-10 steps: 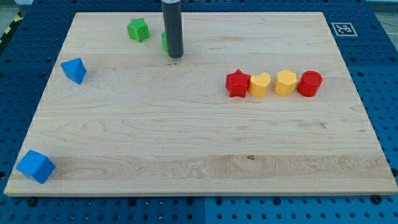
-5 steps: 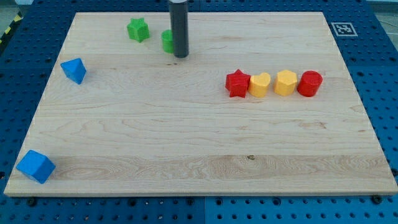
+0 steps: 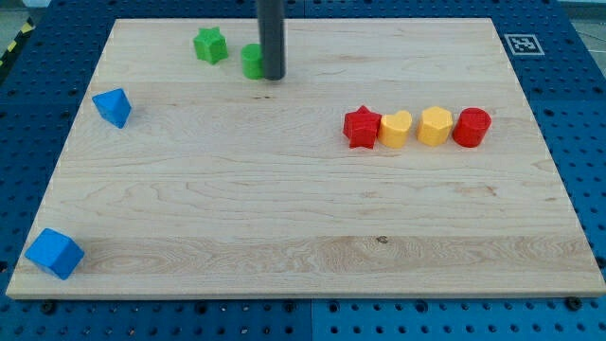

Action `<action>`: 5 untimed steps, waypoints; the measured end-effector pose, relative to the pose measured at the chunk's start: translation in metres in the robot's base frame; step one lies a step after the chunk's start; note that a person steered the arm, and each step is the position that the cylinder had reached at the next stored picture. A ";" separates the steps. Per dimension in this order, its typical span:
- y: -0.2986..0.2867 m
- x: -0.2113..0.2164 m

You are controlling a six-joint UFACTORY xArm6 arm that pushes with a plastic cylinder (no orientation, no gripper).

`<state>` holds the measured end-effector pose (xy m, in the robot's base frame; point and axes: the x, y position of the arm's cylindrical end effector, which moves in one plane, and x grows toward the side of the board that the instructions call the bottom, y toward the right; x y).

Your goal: Move the green circle bottom diagonally to the green star

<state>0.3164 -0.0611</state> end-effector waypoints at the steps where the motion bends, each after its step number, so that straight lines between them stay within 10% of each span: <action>1: -0.030 -0.005; 5: -0.026 -0.039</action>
